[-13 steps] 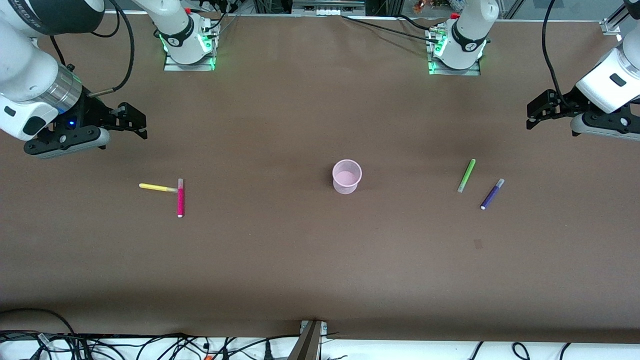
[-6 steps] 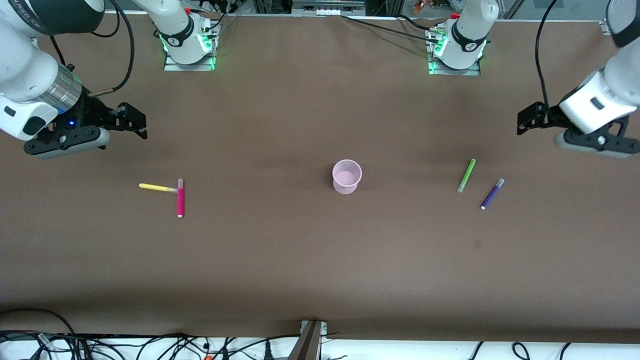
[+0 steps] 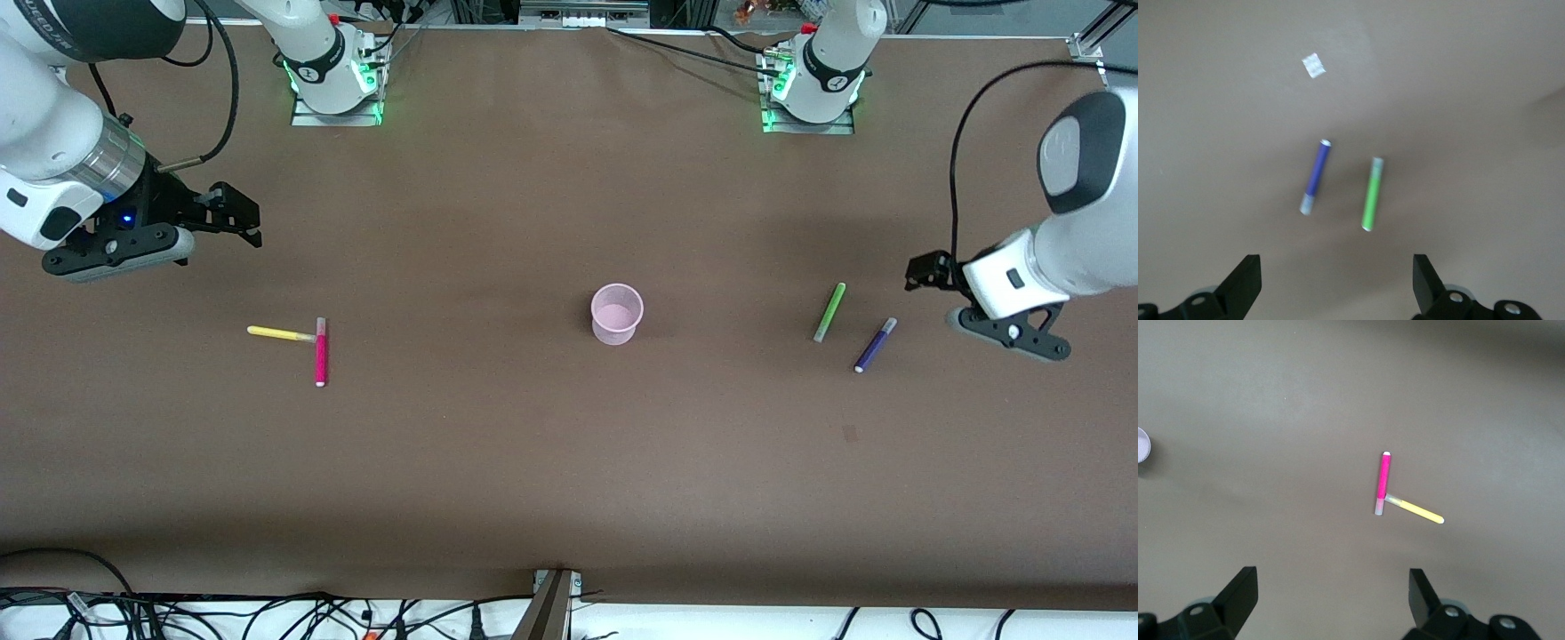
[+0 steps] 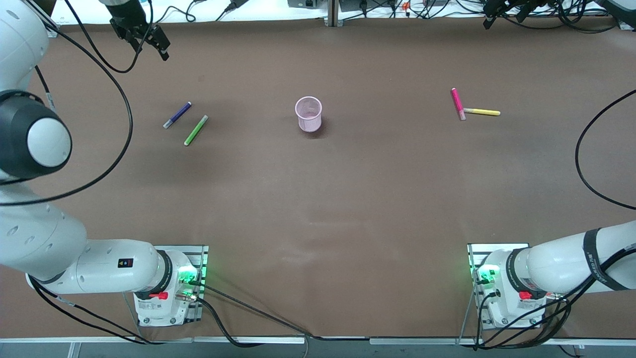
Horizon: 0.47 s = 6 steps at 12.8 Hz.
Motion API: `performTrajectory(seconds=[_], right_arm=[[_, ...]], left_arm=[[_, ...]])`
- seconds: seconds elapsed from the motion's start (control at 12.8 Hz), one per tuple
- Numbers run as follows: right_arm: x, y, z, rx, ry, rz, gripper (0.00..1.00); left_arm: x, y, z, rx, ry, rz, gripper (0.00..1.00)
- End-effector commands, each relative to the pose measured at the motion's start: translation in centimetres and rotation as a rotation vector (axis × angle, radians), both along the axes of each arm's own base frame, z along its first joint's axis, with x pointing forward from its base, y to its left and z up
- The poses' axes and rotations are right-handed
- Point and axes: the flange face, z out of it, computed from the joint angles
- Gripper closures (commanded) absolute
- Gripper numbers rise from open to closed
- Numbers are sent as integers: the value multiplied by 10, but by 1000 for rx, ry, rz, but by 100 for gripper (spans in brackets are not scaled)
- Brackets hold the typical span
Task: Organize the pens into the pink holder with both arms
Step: 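Lower the open left gripper over the purple pen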
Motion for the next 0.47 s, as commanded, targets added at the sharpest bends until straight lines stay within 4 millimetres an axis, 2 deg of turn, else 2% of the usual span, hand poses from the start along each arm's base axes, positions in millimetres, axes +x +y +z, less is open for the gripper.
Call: performTrajectory(seconds=[0.0, 0.24, 0.39], right_arm=[[1, -1, 4, -9, -5, 10, 0], [1, -1, 4, -9, -5, 8, 0], [1, -1, 4, -9, -5, 8, 0]], left_arm=[[15, 27, -61, 14, -24, -114, 0], [9, 44, -128, 17, -88, -204, 0], [-5, 44, -172, 14, -136, -243, 0]])
